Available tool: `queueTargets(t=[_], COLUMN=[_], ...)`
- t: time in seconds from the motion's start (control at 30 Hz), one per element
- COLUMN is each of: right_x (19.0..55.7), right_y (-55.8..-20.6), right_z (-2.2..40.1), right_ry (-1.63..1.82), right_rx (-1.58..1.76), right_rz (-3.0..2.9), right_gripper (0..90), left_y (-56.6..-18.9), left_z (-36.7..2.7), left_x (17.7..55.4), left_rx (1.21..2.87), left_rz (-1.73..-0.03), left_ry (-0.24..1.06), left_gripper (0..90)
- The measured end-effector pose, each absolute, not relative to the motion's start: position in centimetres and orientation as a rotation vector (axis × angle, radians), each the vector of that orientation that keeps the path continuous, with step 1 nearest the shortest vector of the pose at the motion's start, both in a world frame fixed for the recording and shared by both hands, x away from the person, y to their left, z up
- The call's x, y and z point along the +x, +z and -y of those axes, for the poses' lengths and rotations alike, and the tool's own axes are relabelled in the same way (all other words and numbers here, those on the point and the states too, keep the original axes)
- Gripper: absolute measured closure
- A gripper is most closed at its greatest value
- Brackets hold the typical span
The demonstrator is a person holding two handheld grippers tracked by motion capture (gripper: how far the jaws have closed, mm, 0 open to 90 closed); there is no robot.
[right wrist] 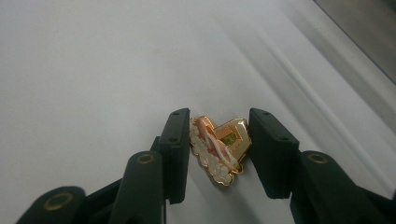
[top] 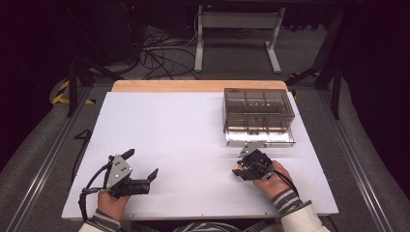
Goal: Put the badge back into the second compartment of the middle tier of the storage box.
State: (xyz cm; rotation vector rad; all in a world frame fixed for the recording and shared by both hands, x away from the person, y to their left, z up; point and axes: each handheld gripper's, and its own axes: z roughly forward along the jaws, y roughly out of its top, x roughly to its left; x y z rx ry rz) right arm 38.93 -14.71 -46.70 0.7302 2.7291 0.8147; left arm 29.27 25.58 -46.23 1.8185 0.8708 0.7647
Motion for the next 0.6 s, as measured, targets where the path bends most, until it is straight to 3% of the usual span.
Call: queueTargets(t=[0.4,0.5,0.6], right_x=[38.74,38.67,38.64], right_y=[-46.6,-46.27,-46.15], right_z=[14.56,14.8,14.9], right_ry=[0.799,0.819,0.823], right_rx=[0.73,0.725,0.726], right_rz=[-2.722,-2.714,-2.714], right_gripper=[60.8,67.6,68.7], left_y=[-46.24,-46.24,-46.25], left_z=[-25.57,-25.58,-25.56], left_x=[29.27,29.27,29.28], left_rx=[1.818,1.819,1.819], left_rz=[-0.871,-0.871,-0.87], left_ry=[0.765,0.765,0.765], left_gripper=[2.6,2.6,2.6])
